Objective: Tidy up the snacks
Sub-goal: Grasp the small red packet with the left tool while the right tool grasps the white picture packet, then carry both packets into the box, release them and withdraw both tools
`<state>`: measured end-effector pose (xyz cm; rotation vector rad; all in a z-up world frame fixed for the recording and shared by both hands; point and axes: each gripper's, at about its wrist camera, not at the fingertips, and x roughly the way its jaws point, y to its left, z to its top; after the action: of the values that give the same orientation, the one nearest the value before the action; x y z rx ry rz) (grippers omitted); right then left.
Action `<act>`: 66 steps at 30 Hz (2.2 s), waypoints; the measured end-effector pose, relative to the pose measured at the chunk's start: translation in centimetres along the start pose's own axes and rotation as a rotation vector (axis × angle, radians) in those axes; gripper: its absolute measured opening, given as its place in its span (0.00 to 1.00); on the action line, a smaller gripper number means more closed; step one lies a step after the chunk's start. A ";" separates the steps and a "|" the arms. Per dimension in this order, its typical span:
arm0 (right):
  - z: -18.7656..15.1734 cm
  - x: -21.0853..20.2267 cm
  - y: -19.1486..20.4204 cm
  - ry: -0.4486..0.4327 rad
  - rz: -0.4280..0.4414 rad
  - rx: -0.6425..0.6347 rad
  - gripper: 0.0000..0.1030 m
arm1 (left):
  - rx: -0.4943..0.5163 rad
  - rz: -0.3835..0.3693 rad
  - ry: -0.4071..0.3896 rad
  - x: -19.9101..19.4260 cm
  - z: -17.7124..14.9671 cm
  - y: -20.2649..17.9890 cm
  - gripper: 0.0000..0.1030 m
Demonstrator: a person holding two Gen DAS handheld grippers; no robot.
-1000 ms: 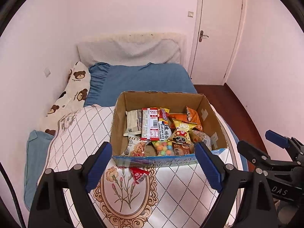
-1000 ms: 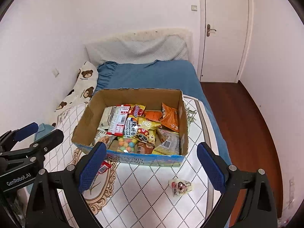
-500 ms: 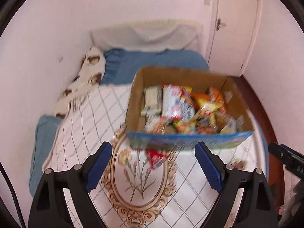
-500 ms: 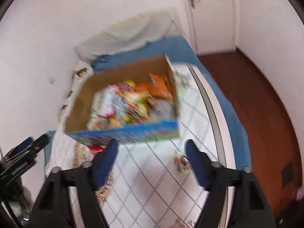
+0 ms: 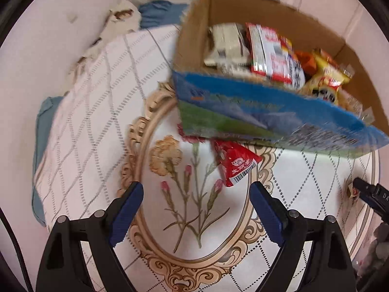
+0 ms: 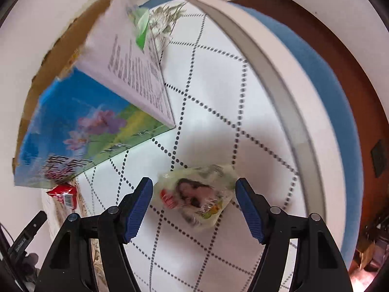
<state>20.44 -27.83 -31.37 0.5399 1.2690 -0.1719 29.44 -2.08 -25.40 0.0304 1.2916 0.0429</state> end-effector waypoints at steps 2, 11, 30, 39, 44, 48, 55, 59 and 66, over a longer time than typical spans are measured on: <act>0.1 0.6 0.6 -0.002 -0.022 -0.022 0.71 | 0.021 -0.017 0.025 1.2 0.4 -0.7 0.87; -0.9 1.3 3.3 0.013 -0.039 -0.091 0.51 | -0.027 -0.119 0.062 4.9 2.0 -2.4 0.74; -9.3 1.9 8.5 0.135 -0.022 -0.228 0.69 | 0.065 -0.237 0.179 4.0 -9.4 -4.5 0.39; -10.5 2.9 8.0 0.187 -0.019 -0.267 0.72 | -0.009 -0.296 0.242 7.8 -8.7 -3.6 0.46; -11.4 3.4 7.1 0.131 -0.065 -0.311 0.57 | 0.021 -0.258 0.204 6.9 -7.4 -4.1 0.39; -11.7 1.8 7.2 0.091 -0.039 -0.319 0.55 | 0.036 -0.246 0.172 4.4 -8.2 -4.5 0.39; -10.0 -3.5 9.3 0.010 0.068 -0.331 0.55 | 0.053 -0.299 0.072 -2.1 -6.9 -4.9 0.39; -7.2 -7.4 10.9 -0.057 0.141 -0.343 0.55 | 0.055 -0.364 -0.017 -7.2 -3.8 -4.9 0.39; 0.9 -12.1 13.4 -0.193 0.146 -0.363 0.55 | 0.107 -0.343 -0.126 -11.9 5.4 -4.7 0.39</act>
<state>23.11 -18.74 -15.95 0.2929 1.0369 0.1257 31.45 -7.36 -12.70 -0.0956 1.1576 -0.3180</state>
